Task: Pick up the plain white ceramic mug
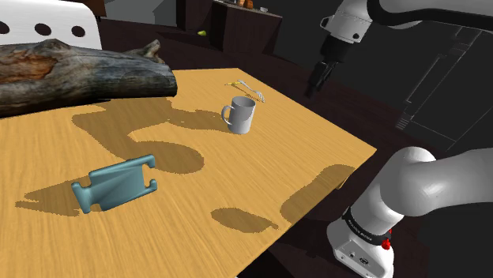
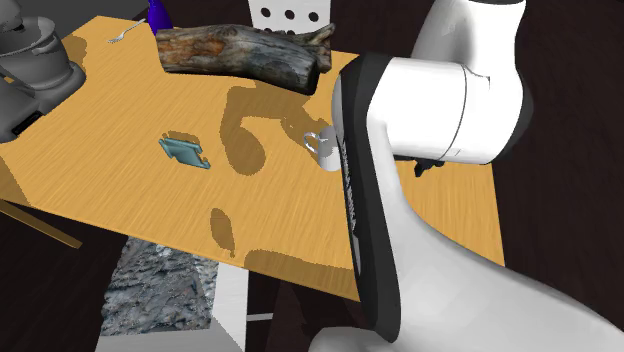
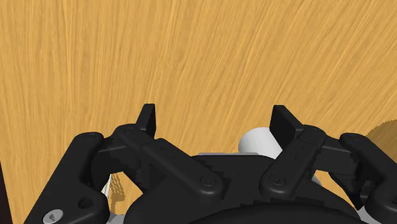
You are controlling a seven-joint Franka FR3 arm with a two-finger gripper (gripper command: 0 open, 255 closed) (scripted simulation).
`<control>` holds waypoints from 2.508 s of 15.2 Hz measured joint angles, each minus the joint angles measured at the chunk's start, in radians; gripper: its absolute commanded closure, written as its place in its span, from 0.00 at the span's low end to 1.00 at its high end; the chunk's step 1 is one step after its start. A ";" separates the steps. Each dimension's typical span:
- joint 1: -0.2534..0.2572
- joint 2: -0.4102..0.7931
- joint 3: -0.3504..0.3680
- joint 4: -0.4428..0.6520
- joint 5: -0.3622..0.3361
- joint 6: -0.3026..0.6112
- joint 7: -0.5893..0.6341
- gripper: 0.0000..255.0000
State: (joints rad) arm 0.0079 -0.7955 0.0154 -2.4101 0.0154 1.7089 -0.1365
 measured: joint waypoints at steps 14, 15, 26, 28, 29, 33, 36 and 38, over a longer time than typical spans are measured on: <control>0.040 0.384 0.112 0.122 0.059 0.321 0.118 0.00; 0.042 0.417 0.119 0.145 0.059 0.338 0.127 0.00; 0.047 0.504 0.140 0.101 0.060 0.480 0.145 1.00; 0.047 0.505 0.139 0.100 0.060 0.483 0.145 1.00; 0.047 0.505 0.139 0.100 0.060 0.484 0.144 1.00; 0.047 0.505 0.139 0.099 0.060 0.484 0.144 1.00; 0.047 0.506 0.139 0.100 0.059 0.485 0.145 1.00; 0.046 0.502 0.138 0.112 0.059 0.468 0.144 1.00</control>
State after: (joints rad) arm 0.0541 -0.2936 0.1535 -2.2983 0.0747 2.1771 0.0077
